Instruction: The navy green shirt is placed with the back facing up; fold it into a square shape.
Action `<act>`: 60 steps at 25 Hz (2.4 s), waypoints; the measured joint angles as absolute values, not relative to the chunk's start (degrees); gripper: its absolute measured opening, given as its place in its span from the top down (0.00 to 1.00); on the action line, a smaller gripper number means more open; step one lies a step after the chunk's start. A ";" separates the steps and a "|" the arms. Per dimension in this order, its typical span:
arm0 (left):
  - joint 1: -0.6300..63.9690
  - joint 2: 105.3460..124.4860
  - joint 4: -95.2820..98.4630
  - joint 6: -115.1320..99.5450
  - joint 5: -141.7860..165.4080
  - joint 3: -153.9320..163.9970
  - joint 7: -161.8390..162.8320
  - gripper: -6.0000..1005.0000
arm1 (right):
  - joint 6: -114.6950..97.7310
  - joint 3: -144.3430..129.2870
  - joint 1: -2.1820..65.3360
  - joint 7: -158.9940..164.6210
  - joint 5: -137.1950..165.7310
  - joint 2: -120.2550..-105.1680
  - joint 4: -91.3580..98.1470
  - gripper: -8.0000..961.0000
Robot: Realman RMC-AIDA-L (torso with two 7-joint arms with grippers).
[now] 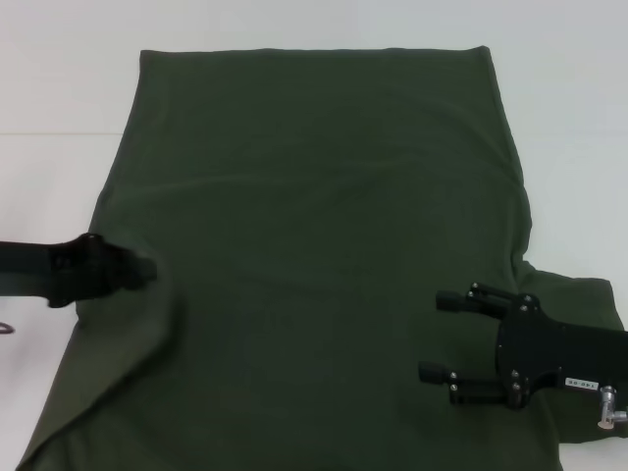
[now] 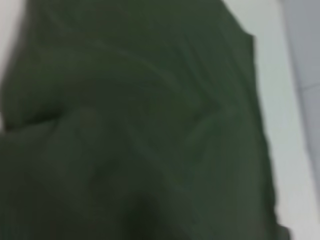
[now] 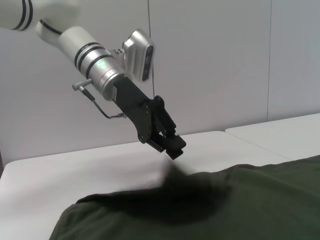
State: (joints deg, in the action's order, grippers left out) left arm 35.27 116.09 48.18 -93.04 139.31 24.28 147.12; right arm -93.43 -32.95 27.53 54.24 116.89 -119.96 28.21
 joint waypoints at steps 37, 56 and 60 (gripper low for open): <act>22.31 123.02 53.58 -106.22 131.54 24.62 74.02 0.15 | -94.88 -24.88 21.09 74.51 117.61 -119.65 36.80 0.05; 23.03 122.08 53.77 -107.29 131.47 24.83 74.12 0.16 | -104.88 -25.73 25.73 142.30 148.80 -115.84 68.45 0.05; 23.17 121.85 53.72 -107.23 131.47 24.74 73.94 0.16 | -103.59 -26.02 28.53 143.58 152.85 -115.64 65.04 0.05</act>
State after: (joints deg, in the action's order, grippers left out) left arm 23.17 121.85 53.72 -107.23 131.47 24.74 73.94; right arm -103.59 -26.02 28.53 143.58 152.85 -115.64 65.04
